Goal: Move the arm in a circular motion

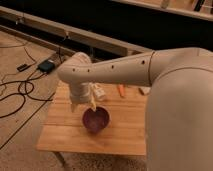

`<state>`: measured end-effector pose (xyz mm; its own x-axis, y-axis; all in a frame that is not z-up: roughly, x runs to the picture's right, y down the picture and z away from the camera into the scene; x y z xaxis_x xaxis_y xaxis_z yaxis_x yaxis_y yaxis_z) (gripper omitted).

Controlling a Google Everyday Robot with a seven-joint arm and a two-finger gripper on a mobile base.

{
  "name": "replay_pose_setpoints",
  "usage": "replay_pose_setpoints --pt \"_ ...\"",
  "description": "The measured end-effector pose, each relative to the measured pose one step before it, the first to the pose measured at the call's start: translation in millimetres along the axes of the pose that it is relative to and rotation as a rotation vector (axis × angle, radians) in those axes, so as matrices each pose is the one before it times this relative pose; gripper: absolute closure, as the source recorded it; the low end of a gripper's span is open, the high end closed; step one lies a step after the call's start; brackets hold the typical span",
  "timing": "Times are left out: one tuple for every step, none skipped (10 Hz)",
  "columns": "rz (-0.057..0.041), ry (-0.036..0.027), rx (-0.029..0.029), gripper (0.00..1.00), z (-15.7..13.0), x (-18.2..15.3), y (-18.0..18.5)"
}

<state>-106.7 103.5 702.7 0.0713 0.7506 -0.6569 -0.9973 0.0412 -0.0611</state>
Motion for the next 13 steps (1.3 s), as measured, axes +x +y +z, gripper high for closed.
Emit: replay_pose_setpoints --pt "0.00006 0.00002 0.00001 0.35 0.0 0.0 0.0" --pt "-0.00006 -0.00002 -0.00002 0.35 -0.01 0.0 0.01" --pt "-0.00007 -0.00003 0.0 0.35 -0.01 -0.01 0.01" --pt "0.0 0.00008 0.00001 0.35 0.03 0.02 0.0" --pt "0.00005 -0.00001 0.00001 0.35 -0.01 0.0 -0.01" --pt "0.00011 0.00007 -0.00007 0.35 -0.01 0.02 -0.02" --pt "0.00027 0.0003 -0.0002 0.35 0.01 0.06 -0.04" --pt "0.00185 0.00047 -0.00142 0.35 -0.05 0.69 -0.93" --pt "0.00856 0.00149 -0.00288 0.35 -0.43 2.84 -5.28" --pt "0.02158 -0.00574 -0.0109 0.35 -1.77 4.21 -12.26" --pt "0.024 -0.01044 -0.00945 0.35 -2.33 2.43 -13.5" --pt "0.0224 -0.0083 -0.00224 0.35 -1.66 0.71 -12.79" --pt "0.04262 -0.01579 -0.00529 0.35 -1.56 -3.52 -22.6"
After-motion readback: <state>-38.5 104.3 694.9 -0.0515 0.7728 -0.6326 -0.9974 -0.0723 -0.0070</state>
